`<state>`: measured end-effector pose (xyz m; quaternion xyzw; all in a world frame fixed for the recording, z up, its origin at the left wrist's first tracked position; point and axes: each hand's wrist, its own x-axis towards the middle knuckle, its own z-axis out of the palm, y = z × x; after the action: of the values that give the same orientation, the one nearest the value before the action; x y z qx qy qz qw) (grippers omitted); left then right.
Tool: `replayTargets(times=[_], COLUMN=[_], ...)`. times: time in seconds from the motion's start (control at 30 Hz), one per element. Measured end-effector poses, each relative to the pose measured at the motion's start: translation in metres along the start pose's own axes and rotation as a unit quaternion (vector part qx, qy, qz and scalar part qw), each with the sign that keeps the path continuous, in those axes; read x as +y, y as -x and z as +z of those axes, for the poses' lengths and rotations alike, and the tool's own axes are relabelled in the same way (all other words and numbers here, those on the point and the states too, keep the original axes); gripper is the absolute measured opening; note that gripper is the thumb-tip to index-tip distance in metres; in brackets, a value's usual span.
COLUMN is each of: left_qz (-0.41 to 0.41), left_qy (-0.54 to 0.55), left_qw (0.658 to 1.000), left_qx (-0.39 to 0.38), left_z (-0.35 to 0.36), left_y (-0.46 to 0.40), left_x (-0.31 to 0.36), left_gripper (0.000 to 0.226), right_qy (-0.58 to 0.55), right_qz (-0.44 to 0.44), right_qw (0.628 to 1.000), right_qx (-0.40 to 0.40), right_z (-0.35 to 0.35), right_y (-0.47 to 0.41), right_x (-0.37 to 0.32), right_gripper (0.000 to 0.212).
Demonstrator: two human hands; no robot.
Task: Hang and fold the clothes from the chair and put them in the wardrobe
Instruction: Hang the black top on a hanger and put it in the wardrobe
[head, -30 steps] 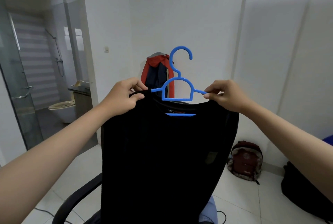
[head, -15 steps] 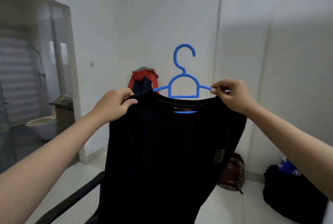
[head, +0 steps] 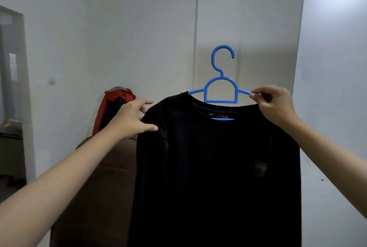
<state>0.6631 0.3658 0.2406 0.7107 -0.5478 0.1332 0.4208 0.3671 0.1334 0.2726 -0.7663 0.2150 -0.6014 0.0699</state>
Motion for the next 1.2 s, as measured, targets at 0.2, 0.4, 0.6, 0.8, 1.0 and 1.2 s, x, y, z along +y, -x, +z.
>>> replayTargets(times=[0.2, 0.4, 0.6, 0.8, 1.0, 1.2], left_qz=[-0.014, -0.041, 0.071, 0.053, 0.111, 0.119], left_qy=[0.059, 0.161, 0.167, 0.354, 0.349, 0.424], left_qw=[0.989, 0.977, 0.983, 0.861, 0.853, 0.841], left_qx=[0.134, 0.132, -0.038, -0.362, -0.371, -0.314], left_z=[0.075, 0.129, 0.145, 0.149, 0.181, 0.209], left_y=[0.003, -0.01, -0.03, -0.048, -0.047, -0.055], left_x=[0.05, 0.087, 0.088, 0.09, 0.123, 0.132], left_gripper=[0.064, 0.028, 0.034, 0.028, 0.012, 0.021], right_qy=[0.044, 0.095, 0.134, 0.139, 0.194, 0.322], right_qz=[0.014, 0.014, 0.051, 0.118, 0.139, 0.121], right_qw=[0.999, 0.995, 0.989, 0.983, 0.97, 0.93], right_qx=[0.018, 0.03, 0.022, 0.037, 0.039, 0.128], right_z=[-0.064, -0.121, -0.162, -0.176, -0.176, -0.172], right_y=[0.013, 0.02, 0.04, 0.059, 0.065, 0.075], right_x=[0.025, 0.044, 0.065, 0.071, 0.071, 0.071], right_gripper=[0.008, 0.008, 0.009, 0.006, 0.008, 0.011])
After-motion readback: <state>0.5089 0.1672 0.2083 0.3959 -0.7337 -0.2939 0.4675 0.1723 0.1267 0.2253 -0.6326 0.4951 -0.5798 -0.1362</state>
